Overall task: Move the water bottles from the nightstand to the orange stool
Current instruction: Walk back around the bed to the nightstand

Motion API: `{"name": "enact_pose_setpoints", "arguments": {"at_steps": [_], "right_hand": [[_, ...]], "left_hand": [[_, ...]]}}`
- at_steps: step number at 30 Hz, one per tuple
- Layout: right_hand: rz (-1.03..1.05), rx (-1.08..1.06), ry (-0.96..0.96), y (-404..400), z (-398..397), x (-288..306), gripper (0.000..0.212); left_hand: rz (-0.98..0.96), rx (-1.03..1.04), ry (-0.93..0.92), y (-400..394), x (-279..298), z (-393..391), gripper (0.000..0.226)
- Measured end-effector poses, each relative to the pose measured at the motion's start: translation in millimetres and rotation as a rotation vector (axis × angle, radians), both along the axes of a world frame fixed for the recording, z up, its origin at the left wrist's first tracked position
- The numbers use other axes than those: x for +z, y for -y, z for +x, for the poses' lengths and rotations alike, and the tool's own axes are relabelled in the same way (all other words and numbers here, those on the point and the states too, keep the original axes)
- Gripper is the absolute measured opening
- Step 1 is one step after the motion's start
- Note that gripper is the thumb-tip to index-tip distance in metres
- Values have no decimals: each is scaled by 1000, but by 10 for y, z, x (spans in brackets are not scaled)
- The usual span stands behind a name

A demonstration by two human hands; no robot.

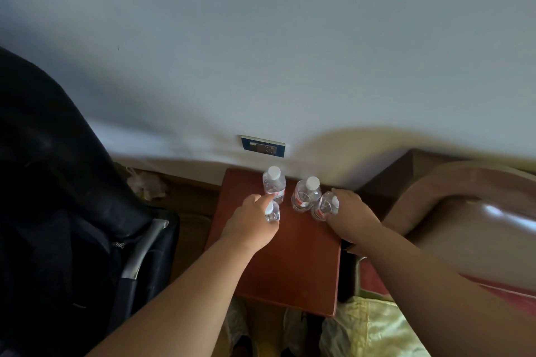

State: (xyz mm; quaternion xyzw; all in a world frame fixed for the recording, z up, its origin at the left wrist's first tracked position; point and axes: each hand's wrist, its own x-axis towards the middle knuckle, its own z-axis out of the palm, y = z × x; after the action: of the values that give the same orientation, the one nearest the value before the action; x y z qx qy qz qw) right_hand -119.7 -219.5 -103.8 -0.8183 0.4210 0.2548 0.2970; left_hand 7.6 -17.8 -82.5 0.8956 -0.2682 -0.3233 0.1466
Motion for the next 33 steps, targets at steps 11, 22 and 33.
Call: {"name": "enact_pose_setpoints", "arguments": {"at_steps": [11,22,33], "right_hand": [[-63,-122,131,-171,-7,-69,29],[35,-4,221,-368,-245,-235,12],[119,-86,338,-632,-268,-271,30]], "left_hand": [[-21,-22,26,91,-222,0,36],[-13,-182,54,-61,-252,28,32],[-52,-135,5,-190,-351,-119,46]]}}
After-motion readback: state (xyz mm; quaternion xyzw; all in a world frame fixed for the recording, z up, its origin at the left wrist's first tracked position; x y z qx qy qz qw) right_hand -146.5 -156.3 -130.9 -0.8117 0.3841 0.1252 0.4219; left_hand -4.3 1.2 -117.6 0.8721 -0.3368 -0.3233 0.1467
